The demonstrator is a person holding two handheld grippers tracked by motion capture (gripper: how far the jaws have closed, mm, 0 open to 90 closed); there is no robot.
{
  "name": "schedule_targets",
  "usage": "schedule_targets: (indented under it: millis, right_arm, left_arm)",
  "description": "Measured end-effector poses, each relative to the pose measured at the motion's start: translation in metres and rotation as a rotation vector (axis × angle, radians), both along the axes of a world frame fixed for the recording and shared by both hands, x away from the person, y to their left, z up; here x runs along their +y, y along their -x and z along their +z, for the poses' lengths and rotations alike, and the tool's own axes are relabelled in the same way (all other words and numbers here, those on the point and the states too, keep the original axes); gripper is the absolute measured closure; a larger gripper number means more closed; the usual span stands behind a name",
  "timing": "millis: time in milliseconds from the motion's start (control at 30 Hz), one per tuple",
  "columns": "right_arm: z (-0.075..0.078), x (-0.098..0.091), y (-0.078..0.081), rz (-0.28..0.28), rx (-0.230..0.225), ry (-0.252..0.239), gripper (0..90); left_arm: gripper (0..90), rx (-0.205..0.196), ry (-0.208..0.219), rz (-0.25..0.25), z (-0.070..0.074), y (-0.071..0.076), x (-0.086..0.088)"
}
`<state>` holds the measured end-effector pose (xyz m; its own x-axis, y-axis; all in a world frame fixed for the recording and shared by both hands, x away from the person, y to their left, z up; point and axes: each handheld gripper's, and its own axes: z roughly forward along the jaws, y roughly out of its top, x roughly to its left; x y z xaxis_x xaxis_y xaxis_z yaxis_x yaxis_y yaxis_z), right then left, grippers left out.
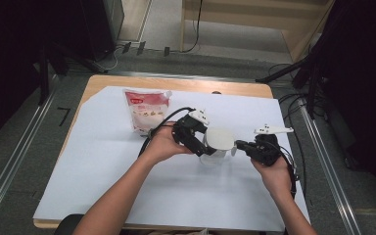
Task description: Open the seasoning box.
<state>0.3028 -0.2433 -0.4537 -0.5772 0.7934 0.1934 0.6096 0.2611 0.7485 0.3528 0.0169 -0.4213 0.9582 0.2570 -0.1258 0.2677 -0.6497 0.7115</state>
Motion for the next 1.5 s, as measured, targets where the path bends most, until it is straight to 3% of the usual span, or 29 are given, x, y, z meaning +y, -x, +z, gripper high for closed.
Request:
schedule_targets:
  millis: [67, 133, 233, 567, 733, 933, 1033, 1067, 1100, 1133, 1200, 1267, 1500]
  right_arm:
    - [0.0, 0.0, 0.0, -0.001, 0.001, -0.002, 90.0]
    - [0.0, 0.0, 0.0, -0.002, 0.003, -0.003, 90.0]
    - [-0.001, 0.0, 0.0, -0.002, 0.007, -0.009, 90.0]
    - [0.0, 0.001, 0.001, -0.005, 0.006, -0.003, 90.0]
    - [0.0, 0.001, 0.001, -0.003, 0.001, -0.005, 90.0]
    - [0.0, 0.001, 0.002, -0.003, 0.002, -0.002, 90.0]
    - [0.0, 0.001, 0.002, -0.001, 0.0, -0.002, 90.0]
    - [0.0, 0.001, 0.002, -0.001, -0.003, 0.001, 90.0]
    - [0.0, 0.001, 0.002, -0.003, -0.003, 0.005, 90.0]
    - [0.0, 0.001, 0.002, 0.002, -0.001, -0.002, 90.0]
    - [0.0, 0.002, 0.002, 0.01, 0.004, -0.002, 90.0]
    - [0.0, 0.004, 0.002, 0.008, -0.01, 0.014, 90.0]
    - [0.0, 0.003, 0.002, 0.014, -0.005, 0.007, 90.0]
  left_arm:
    - [18.5, 0.015, 0.038, 0.007, 0.003, -0.001, 0.003]
    - [21.1, 0.062, 0.099, 0.015, 0.006, -0.004, 0.006]
    - [21.4, 0.057, 0.066, 0.013, 0.005, -0.003, 0.005]
    - [21.4, 0.04, 0.053, 0.021, 0.013, 0.0, 0.002]
    - [22.6, 0.046, 0.081, 0.02, 0.023, 0.001, -0.001]
    - [23.3, 0.047, 0.053, 0.035, 0.031, 0.003, -0.008]
    - [24.8, 0.068, 0.077, 0.027, 0.035, 0.002, -0.008]
    - [26.7, 0.081, 0.104, 0.004, 0.038, 0.001, -0.006]
    - [48.0, 0.082, 0.13, -0.023, 0.039, 0.002, -0.004]
    - [54.5, 0.05, 0.129, -0.018, 0.041, 0.004, -0.006]
    - [51.0, 0.054, 0.084, -0.039, 0.041, 0.003, -0.012]
    - [54.0, 0.04, 0.06, -0.064, 0.042, 0.004, -0.016]
    - [65.0, 0.044, 0.05, -0.102, 0.044, 0.005, -0.03]
